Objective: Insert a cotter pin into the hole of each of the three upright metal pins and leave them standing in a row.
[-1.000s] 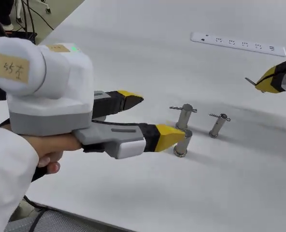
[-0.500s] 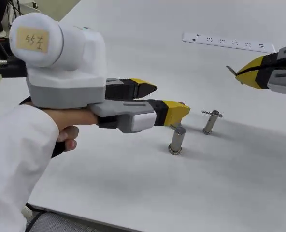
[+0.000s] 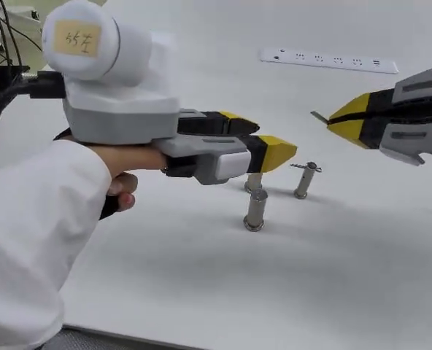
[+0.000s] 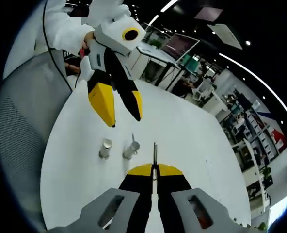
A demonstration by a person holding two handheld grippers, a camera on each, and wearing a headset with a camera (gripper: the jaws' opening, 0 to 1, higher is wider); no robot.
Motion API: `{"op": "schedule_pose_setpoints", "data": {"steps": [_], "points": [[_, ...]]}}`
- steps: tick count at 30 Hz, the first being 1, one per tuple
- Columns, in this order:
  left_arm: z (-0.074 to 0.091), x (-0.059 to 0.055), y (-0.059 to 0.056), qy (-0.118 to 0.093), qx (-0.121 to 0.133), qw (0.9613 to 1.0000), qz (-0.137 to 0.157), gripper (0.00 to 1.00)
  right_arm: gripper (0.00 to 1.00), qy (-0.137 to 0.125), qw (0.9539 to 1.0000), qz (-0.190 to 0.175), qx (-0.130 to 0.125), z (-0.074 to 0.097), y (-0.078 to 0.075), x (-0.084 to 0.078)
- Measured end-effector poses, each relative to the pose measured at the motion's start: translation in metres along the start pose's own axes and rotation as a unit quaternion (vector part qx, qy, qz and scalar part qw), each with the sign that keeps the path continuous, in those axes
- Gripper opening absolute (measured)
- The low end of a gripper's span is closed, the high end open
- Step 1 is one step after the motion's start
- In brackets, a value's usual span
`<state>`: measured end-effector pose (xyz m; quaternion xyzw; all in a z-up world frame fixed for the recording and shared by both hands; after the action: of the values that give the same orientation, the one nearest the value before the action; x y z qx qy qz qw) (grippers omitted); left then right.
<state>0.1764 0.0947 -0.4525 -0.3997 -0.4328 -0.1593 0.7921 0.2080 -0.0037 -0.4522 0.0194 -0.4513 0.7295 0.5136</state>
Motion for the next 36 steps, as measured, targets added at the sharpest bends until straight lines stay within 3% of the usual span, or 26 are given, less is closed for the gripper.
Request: {"op": "schedule_pose_setpoints", "data": {"steps": [9, 17, 25, 36], "points": [[-0.009, 0.001, -0.003, 0.003, -0.016, 0.9998, 0.006, 0.20, 0.00, 0.000, 0.9989, 0.047, 0.004, -0.006, 0.012, 0.013], [-0.009, 0.001, -0.004, 0.005, -0.024, 0.9995, 0.021, 0.06, 0.00, -0.006, 0.9982, 0.060, 0.002, -0.008, 0.017, 0.023], [-0.010, -0.002, -0.002, 0.013, -0.020, 0.9995, 0.018, 0.00, 0.00, -0.011, 0.9969, 0.078, 0.007, -0.007, 0.020, 0.030], [-0.010, -0.002, 0.000, 0.018, -0.022, 0.9995, 0.017, 0.00, 0.00, -0.014, 0.9958, 0.090, 0.009, -0.008, 0.022, 0.035]]}}
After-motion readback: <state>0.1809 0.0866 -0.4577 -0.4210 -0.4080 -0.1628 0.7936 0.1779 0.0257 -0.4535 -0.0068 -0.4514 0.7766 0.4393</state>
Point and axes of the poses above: the centre of the closed fingertips' face, and the gripper's own axes: z roughly backward along the fingers, y roughly to its left, x roughly out of its top, the point moved 4 cm from there along z, roughly backward along the fingers, and after that the axes turned 13 degrees about z, right-handed, at the moved point
